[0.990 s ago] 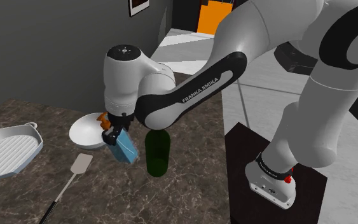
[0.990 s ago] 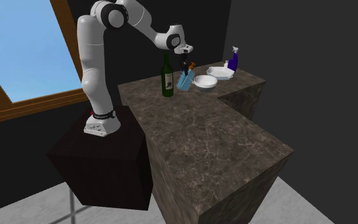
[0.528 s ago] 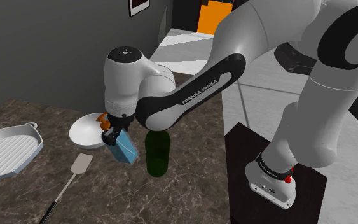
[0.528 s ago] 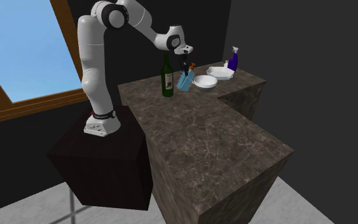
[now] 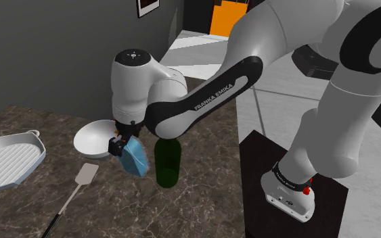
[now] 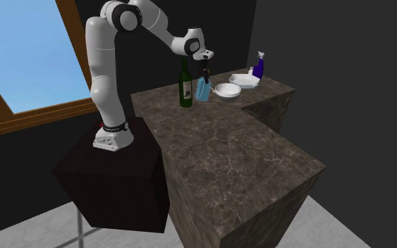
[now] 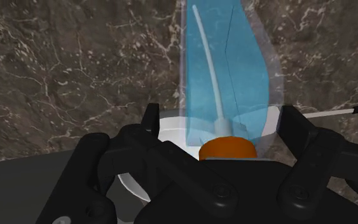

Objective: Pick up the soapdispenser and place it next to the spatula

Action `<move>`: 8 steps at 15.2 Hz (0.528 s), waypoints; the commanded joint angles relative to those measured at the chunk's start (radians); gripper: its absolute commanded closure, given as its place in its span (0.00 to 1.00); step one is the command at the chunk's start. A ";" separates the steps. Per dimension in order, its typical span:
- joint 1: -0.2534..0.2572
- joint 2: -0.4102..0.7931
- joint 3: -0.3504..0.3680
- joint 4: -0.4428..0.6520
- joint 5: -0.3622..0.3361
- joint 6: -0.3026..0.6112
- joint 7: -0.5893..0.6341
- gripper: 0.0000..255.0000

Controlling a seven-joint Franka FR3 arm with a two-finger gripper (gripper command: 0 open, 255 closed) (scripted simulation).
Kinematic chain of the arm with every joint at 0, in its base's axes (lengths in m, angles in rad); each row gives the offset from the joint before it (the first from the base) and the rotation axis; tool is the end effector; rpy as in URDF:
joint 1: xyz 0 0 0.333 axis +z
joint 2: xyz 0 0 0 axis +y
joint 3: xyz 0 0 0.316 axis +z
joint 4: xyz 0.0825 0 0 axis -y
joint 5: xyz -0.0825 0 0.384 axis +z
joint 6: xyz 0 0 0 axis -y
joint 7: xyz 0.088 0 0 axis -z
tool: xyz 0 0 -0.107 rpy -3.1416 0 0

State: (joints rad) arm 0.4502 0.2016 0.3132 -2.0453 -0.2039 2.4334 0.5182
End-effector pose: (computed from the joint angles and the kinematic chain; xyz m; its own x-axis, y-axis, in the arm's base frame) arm 0.4387 0.4112 0.3670 0.9091 0.3567 0.2152 0.3672 -0.9301 -0.0094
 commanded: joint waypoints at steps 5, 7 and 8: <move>-0.008 -0.081 0.013 0.012 0.048 -0.086 -0.033 0.00; -0.008 -0.081 0.013 0.012 0.048 -0.086 -0.033 0.00; -0.008 -0.081 0.013 0.012 0.048 -0.086 -0.033 0.00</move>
State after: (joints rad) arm 0.4423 0.1221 0.3259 -2.0330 -0.1567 2.3481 0.4856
